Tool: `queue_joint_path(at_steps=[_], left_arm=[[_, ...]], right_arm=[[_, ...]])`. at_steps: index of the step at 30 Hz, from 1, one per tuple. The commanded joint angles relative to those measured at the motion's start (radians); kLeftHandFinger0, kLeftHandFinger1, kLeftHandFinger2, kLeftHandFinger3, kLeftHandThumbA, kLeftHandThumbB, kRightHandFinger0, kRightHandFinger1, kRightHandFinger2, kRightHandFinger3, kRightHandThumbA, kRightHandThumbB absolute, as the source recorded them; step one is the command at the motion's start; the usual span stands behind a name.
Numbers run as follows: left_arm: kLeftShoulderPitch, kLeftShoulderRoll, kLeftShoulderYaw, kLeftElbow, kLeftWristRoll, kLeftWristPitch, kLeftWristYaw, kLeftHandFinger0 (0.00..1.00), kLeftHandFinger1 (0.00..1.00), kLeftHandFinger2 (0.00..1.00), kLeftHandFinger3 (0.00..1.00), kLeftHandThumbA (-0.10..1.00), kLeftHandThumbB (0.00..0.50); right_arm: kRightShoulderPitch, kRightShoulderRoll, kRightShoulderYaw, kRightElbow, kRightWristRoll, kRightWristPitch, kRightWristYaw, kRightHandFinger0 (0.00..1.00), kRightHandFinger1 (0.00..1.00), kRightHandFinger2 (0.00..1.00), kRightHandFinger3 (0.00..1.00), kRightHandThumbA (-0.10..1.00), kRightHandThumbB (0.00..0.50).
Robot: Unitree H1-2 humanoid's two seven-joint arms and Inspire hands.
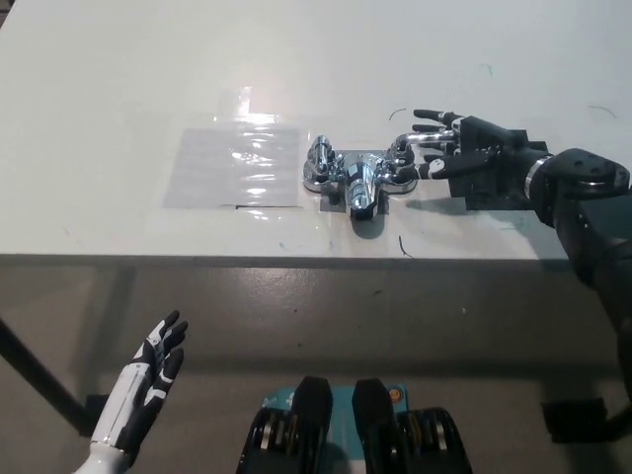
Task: The faucet is at the center of the desk and the robot turn off the faucet by turning the right faucet handle using the right hand
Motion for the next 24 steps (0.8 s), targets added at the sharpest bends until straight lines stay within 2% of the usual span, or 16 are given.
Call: queue_joint_path(at_steps=[1, 8, 13, 17, 18, 19, 21, 24], left_arm=[[-0.015, 0.012, 0.000, -0.021, 0.002, -0.023, -0.005, 1.00, 1.00, 1.00, 1.00, 0.91, 0.328], [-0.013, 0.012, 0.001, -0.018, 0.003, -0.028, -0.004, 1.00, 1.00, 1.00, 1.00, 0.91, 0.324], [-0.012, 0.015, 0.003, -0.021, 0.002, -0.024, -0.005, 1.00, 1.00, 1.00, 1.00, 0.91, 0.325], [-0.013, 0.015, 0.004, -0.023, -0.002, -0.020, -0.007, 1.00, 1.00, 1.00, 1.00, 0.91, 0.331], [-0.012, 0.016, 0.004, -0.024, -0.003, -0.020, -0.007, 1.00, 1.00, 1.00, 1.00, 0.91, 0.330], [-0.011, 0.015, 0.004, -0.025, -0.002, -0.021, -0.007, 1.00, 1.00, 1.00, 1.00, 0.91, 0.330], [-0.010, 0.017, 0.003, -0.025, 0.000, -0.022, -0.008, 1.00, 1.00, 1.00, 1.00, 0.92, 0.325], [-0.009, 0.016, 0.003, -0.020, 0.001, -0.027, -0.007, 1.00, 1.00, 1.00, 1.00, 0.92, 0.330]], right_arm=[[-0.018, 0.012, 0.001, -0.057, 0.009, -0.032, 0.071, 1.00, 1.00, 1.00, 1.00, 1.00, 0.412], [0.013, 0.021, 0.009, -0.115, 0.008, -0.025, 0.092, 1.00, 1.00, 1.00, 1.00, 1.00, 0.464], [0.035, 0.028, -0.001, -0.179, 0.029, 0.006, 0.108, 1.00, 1.00, 1.00, 1.00, 1.00, 0.454], [0.084, 0.036, -0.024, -0.291, 0.068, 0.035, 0.122, 1.00, 1.00, 1.00, 1.00, 1.00, 0.399], [0.091, 0.038, -0.025, -0.305, 0.070, 0.039, 0.120, 1.00, 1.00, 1.00, 1.00, 1.00, 0.396], [0.108, 0.043, -0.029, -0.337, 0.077, 0.041, 0.122, 1.00, 1.00, 1.00, 1.00, 1.00, 0.414], [0.163, 0.063, -0.033, -0.448, 0.078, 0.036, 0.078, 1.00, 1.00, 1.00, 1.00, 1.00, 0.381], [0.217, 0.096, -0.046, -0.558, 0.077, 0.018, 0.019, 1.00, 1.00, 1.00, 1.00, 1.00, 0.392]])
